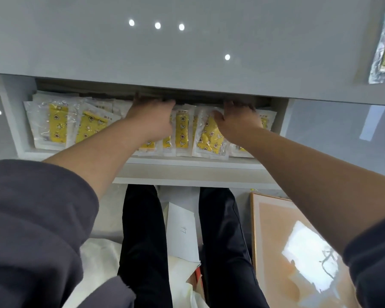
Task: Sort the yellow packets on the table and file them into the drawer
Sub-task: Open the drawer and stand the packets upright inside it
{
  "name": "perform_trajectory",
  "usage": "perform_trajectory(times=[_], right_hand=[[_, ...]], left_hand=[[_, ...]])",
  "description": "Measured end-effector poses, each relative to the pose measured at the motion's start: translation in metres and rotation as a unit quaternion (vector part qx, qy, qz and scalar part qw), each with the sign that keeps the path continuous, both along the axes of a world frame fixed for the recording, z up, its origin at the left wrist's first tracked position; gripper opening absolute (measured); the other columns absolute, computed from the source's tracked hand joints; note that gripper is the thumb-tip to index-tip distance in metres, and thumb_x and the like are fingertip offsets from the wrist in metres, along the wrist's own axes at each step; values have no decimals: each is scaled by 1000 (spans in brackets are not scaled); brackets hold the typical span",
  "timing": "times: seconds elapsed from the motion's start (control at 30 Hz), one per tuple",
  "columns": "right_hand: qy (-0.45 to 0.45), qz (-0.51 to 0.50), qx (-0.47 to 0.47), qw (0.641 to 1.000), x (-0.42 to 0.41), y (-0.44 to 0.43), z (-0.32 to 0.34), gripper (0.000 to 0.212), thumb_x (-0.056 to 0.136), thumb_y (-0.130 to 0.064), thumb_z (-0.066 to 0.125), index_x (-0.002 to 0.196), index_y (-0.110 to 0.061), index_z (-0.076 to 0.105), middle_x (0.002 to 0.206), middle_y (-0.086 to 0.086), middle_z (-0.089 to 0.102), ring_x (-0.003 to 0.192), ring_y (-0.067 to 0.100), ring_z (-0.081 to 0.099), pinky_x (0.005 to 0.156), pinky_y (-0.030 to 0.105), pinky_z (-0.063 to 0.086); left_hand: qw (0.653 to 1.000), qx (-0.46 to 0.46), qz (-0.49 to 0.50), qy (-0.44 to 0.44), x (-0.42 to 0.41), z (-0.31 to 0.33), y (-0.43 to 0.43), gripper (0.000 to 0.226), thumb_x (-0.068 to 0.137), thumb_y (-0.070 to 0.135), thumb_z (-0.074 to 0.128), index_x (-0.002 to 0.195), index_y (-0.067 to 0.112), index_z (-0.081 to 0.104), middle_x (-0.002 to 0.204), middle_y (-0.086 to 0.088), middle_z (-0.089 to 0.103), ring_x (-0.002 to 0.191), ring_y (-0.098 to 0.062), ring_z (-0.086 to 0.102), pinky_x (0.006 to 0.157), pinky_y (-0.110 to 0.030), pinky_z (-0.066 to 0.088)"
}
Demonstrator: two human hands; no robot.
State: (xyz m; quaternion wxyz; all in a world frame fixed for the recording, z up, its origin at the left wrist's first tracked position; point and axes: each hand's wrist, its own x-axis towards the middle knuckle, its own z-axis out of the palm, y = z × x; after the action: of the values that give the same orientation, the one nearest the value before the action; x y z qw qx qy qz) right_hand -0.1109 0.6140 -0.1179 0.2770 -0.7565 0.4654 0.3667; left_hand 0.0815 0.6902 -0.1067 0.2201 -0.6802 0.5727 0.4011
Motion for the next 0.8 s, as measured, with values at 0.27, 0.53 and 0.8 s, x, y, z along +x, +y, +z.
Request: perform_trajectory(times=[0.27, 0.53, 0.8], right_hand=[[-6, -27, -15, 999, -41, -11, -2, 56, 102, -48, 27, 146, -15, 37, 145, 11, 46, 138, 31, 37, 116, 47, 26], [-28, 6, 36, 999, -60, -21, 3, 53, 102, -47, 30, 146, -17, 36, 141, 10, 50, 133, 30, 43, 116, 45, 26], [-177, -98, 7, 979, -90, -26, 59, 40, 101, -28, 38, 138, -19, 50, 128, 7, 59, 113, 28, 57, 91, 40, 49]], left_hand=[[999, -41, 14, 13, -37, 1, -16, 71, 88, 21, 51, 151, 21, 19, 149, -10, 39, 139, -30, 33, 116, -58, 14], [1000, 5, -13, -5, -64, -1, -20, 54, 91, 25, 49, 143, 22, 34, 137, -7, 53, 128, -31, 46, 115, -55, 19], [997, 65, -26, 23, -103, 60, -43, 35, 90, 24, 45, 124, 16, 51, 120, -7, 58, 104, -27, 54, 81, -36, 45]])
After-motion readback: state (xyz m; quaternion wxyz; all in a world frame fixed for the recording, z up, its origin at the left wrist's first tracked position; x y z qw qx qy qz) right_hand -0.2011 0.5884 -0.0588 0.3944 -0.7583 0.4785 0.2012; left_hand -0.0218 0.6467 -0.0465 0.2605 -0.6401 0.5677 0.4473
